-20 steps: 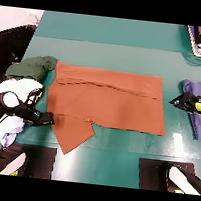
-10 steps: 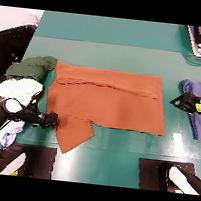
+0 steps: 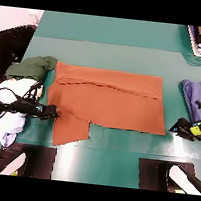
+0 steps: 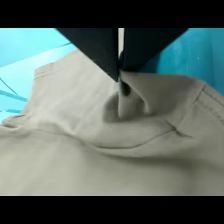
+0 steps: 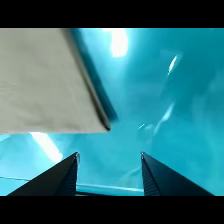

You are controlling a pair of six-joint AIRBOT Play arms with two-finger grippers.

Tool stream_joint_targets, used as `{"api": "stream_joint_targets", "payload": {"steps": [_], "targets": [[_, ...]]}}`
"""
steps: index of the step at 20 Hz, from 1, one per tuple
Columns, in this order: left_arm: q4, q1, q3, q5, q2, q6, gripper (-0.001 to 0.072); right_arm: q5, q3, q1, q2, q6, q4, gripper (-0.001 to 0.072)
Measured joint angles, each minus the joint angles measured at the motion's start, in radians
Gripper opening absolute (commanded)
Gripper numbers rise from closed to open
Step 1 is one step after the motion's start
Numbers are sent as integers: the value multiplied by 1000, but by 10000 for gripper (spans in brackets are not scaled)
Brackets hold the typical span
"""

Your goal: Fold the shirts.

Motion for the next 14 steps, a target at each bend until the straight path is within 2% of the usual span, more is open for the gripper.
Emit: {"api": "stream_joint_targets", "payload": {"steps": [3,4,5,6,8,9,14], "targets": [[0,0,11,1,0,2,23,-56,-53,11,-64,-18,69,427],[0,0,12,1,0,3,23,-58,-58,27,-82,-21,93,377],[0,0,13,0,0,3,23,-70,-58,46,-100,-22,113,292],[0,0,14,-2,0,3,22,-84,-56,66,-113,-23,118,249],[11,0,16,-22,0,3,21,-113,-48,108,-129,-26,130,75],[24,0,17,-42,0,3,20,-127,-46,128,-130,-27,127,18],[105,0,29,-145,71,-9,20,-119,-42,182,-32,-29,56,18]]}}
